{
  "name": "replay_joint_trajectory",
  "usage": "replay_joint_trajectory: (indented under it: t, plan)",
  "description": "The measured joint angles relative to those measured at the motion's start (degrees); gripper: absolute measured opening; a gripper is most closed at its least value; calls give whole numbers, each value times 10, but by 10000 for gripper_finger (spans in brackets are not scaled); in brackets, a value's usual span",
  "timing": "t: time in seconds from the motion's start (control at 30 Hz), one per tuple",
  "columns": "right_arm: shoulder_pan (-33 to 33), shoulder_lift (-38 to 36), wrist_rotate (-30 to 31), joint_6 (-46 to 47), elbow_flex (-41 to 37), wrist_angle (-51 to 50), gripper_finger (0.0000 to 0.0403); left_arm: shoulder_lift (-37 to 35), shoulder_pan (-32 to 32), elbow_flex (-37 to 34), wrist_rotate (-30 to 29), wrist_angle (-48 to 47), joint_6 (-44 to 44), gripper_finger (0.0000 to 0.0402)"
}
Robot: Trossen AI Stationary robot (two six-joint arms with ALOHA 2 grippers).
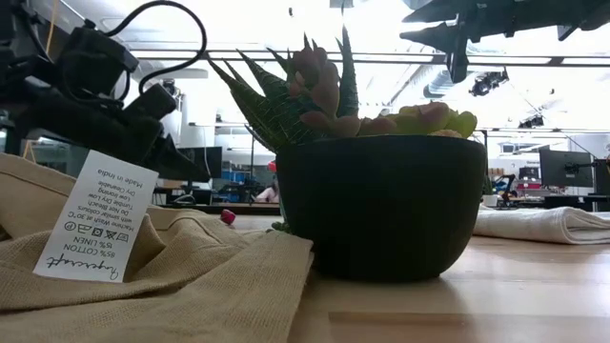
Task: Pick and placing Produce into tupperware
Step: Put the red cherry into the green basket
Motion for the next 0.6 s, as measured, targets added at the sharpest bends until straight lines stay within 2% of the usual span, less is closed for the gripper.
replay_joint_trajectory:
  t: [0.37, 0.6]
  plan:
    - [0, 0, -12, 0, 0, 0, 79, 59, 0, 0, 0, 66, 4, 143]
    - [0, 0, -15, -5, 0, -3, 79, 93, 0, 21, 0, 67, 4, 143]
